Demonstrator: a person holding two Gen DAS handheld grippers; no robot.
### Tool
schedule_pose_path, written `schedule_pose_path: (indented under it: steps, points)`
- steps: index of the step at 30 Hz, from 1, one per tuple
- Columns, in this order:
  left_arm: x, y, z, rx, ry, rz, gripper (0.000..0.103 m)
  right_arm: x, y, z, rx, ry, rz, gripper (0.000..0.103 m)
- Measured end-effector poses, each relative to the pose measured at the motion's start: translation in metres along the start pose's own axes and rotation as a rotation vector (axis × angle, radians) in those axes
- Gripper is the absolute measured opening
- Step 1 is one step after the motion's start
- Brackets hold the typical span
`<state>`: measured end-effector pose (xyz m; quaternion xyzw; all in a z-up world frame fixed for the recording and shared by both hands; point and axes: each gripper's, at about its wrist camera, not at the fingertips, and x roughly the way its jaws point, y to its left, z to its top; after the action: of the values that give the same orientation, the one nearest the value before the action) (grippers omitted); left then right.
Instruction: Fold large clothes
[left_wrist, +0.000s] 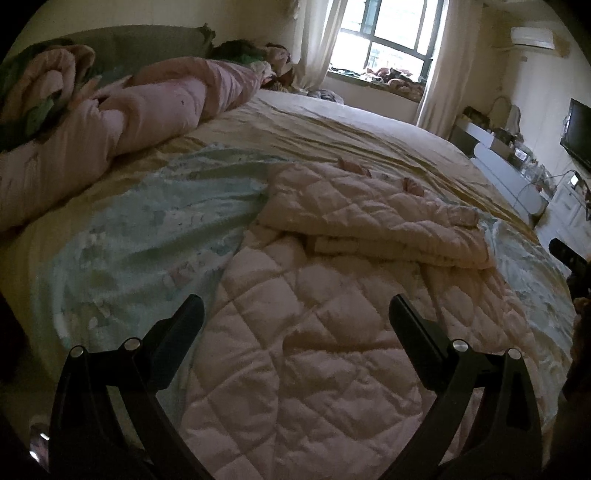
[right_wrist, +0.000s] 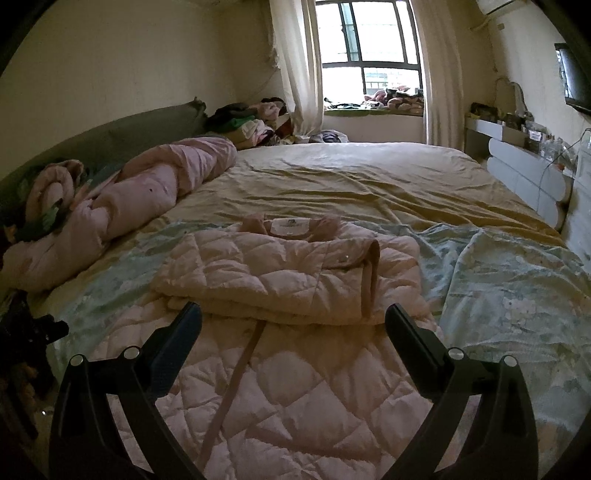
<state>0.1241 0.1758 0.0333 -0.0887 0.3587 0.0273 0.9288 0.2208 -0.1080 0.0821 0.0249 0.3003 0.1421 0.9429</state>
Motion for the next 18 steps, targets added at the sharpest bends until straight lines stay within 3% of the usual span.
schedule_pose_path:
  steps: [18]
  points:
    - [-0.02, 0.018, -0.043, 0.012, 0.044, 0.064, 0.094, -0.019, -0.001, -0.031, 0.013, 0.023, 0.008, 0.099]
